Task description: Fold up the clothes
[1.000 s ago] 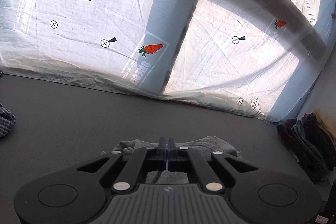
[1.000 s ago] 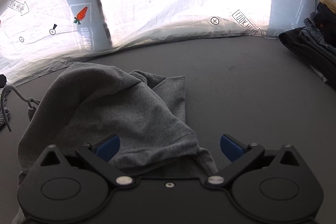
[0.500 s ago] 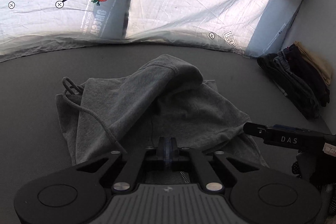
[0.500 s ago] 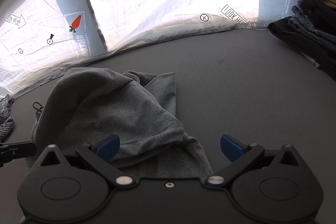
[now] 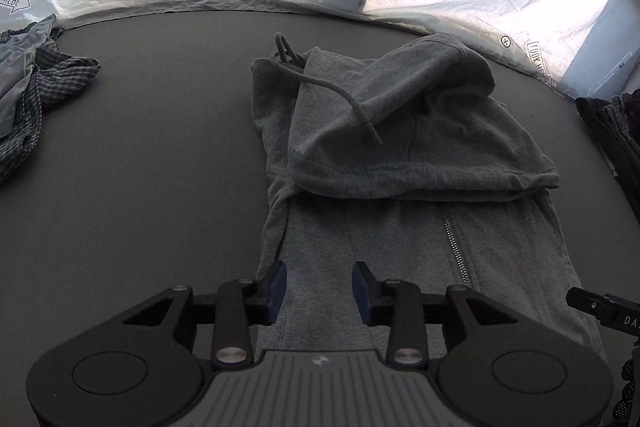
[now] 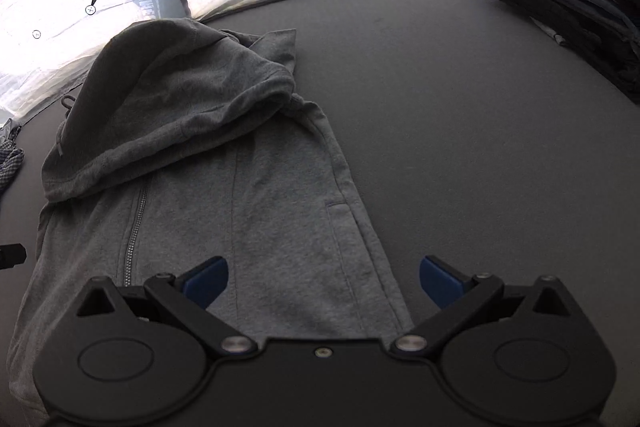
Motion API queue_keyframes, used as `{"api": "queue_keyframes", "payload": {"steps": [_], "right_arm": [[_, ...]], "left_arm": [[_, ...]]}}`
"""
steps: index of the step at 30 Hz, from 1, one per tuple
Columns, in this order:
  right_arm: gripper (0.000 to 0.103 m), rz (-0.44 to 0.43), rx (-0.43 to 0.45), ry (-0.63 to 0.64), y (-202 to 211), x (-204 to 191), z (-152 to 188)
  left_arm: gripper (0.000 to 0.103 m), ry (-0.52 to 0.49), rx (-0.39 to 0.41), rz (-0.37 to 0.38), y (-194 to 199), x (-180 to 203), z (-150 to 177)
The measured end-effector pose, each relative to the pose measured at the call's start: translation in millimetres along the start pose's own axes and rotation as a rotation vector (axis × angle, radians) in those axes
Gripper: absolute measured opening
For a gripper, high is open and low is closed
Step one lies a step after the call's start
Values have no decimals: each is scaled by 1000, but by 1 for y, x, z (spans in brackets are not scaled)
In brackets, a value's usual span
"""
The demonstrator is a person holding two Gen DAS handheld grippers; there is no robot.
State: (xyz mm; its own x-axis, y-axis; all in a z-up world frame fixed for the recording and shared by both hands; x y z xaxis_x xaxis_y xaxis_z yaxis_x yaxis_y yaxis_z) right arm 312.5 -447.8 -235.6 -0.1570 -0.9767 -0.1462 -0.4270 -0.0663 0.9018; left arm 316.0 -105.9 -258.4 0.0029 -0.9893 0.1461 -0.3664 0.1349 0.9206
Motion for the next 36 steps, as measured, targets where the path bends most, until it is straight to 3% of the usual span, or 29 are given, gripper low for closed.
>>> {"api": "queue_keyframes", "payload": {"steps": [9, 17, 22, 27, 30, 35, 36], "right_arm": [[103, 29, -47, 47, 5, 20, 57], [103, -4, -43, 20, 14, 21, 77], [103, -27, -75, 72, 21, 19, 92], [103, -59, -106, 55, 28, 22, 101], [93, -38, -111, 58, 31, 23, 103], [55, 35, -123, 75, 35, 30, 103], [53, 26, -126, 67, 36, 32, 103]], "left_arm": [[40, 64, -99, -8, -6, -21, 64], [40, 70, -133, 65, 5, -24, 102], [40, 139, -163, 141, 12, -33, 116], [40, 128, -294, 202, 9, -28, 136], [38, 95, -305, 180, 9, -22, 139], [35, -6, -334, 91, 2, -10, 139], [31, -23, -335, 79, 1, -8, 140]]}}
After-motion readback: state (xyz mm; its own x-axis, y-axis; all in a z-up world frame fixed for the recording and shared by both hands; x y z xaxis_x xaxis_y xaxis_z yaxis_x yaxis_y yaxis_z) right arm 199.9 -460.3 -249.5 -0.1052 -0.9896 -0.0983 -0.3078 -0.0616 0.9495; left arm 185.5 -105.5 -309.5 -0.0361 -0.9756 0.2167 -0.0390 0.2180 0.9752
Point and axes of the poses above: each gripper's, at about its wrist camera, not at the fingertips, and y roughly against the way its jaws point, x to its right, z to its underside, the point moved 9 cm from there along -y, roughly the way its jaws point, and after that the axes turned 10 degrees about -x, right-handed, at the moved point
